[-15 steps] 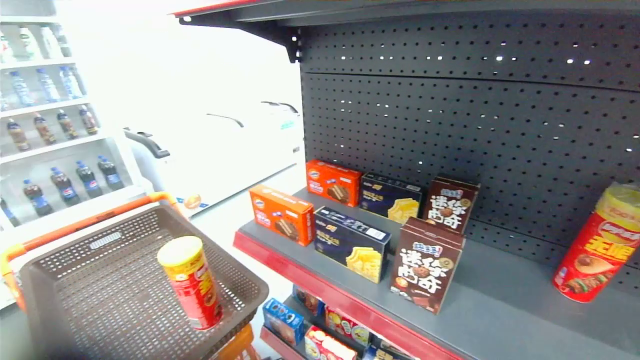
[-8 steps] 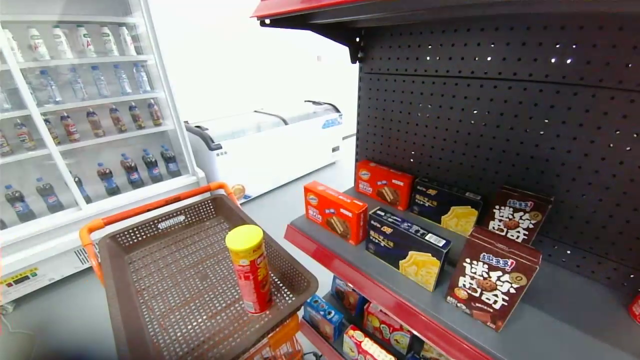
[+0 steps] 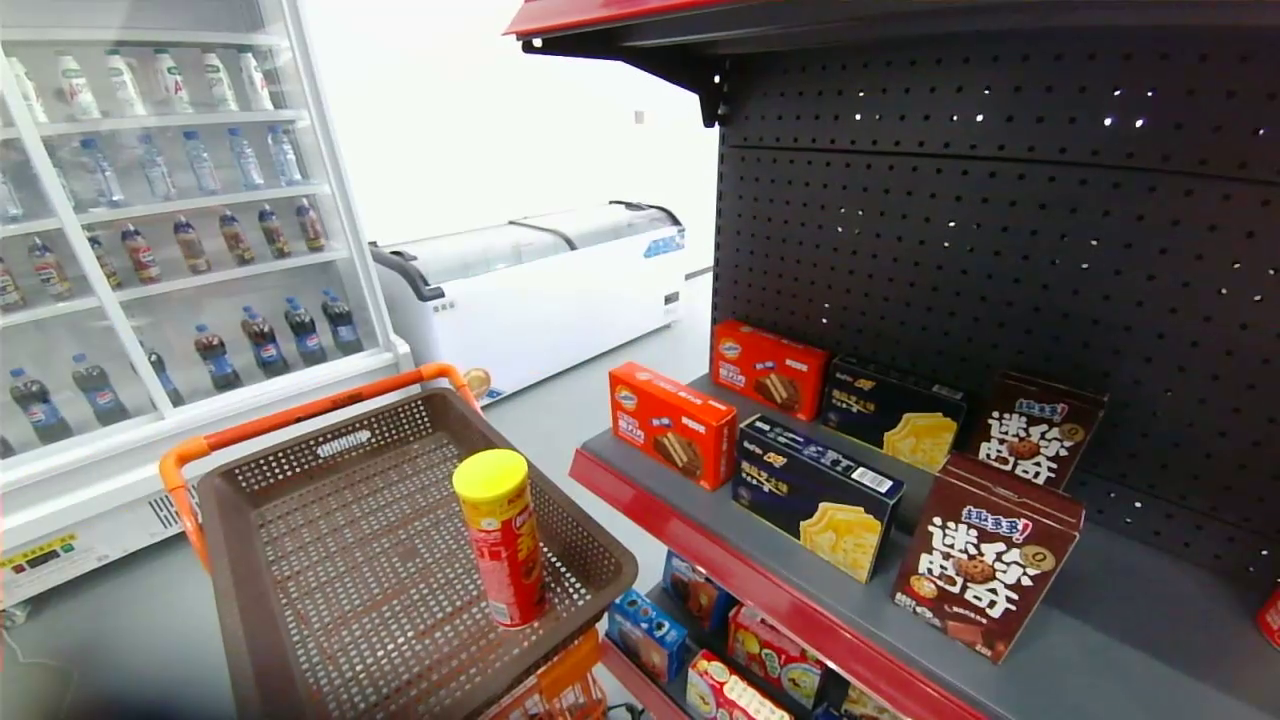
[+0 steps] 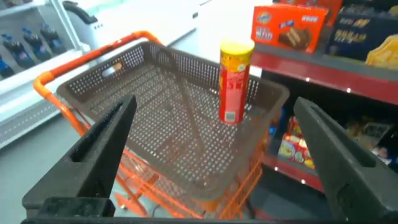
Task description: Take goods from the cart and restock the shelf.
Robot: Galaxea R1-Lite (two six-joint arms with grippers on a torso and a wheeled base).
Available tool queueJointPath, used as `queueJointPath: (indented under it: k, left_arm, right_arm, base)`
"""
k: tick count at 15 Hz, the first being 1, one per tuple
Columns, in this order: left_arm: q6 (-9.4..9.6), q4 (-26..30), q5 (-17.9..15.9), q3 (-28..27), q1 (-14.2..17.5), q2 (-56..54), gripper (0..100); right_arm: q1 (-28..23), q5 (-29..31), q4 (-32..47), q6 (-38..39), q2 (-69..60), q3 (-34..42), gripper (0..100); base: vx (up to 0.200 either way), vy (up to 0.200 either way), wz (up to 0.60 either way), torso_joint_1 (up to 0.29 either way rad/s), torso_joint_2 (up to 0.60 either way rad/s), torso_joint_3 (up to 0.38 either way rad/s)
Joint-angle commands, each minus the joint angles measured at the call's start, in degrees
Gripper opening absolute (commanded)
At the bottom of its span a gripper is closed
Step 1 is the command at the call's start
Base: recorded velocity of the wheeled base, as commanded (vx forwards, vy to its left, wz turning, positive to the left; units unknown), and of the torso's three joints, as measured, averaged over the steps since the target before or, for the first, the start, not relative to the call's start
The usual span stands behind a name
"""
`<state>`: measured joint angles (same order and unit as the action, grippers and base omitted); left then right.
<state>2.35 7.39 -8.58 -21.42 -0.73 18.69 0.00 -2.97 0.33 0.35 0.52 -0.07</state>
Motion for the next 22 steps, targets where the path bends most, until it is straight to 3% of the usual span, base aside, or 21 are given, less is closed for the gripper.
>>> queueJointPath:
  k: [1, 6, 8, 12, 22]
  left_arm:
    - [2.83, 0.0, 0.1, -1.3, 0.0, 10.3, 100]
    - [2.92, -2.8, -0.1, -6.0, -1.6, 28.2, 100]
    - [2.92, -8.4, -0.7, -5.7, -5.0, 37.2, 100]
    - [3.18, -25.1, -0.7, -5.5, -6.9, 54.6, 100]
    - [2.92, -39.3, -0.6, -4.9, -12.2, 76.5, 100]
  right_arm:
    - [0.0, 0.0, 0.0, 0.0, 0.1, 0.0, 100]
    - [0.0, 0.0, 0.0, 0.0, 0.1, 0.0, 100]
    - [0.0, 0.0, 0.0, 0.0, 0.1, 0.1, 100]
    - [0.0, 0.0, 0.0, 0.0, 0.1, 0.0, 100]
    - [0.0, 0.0, 0.0, 0.0, 0.1, 0.0, 100]
  base:
    - [0.0, 0.0, 0.0, 0.0, 0.0, 0.0]
    - [0.0, 0.0, 0.0, 0.0, 0.0, 0.0]
    - [0.0, 0.0, 0.0, 0.0, 0.0, 0.0]
    - [0.0, 0.0, 0.0, 0.0, 0.0, 0.0]
    - [0.0, 0.0, 0.0, 0.0, 0.0, 0.0]
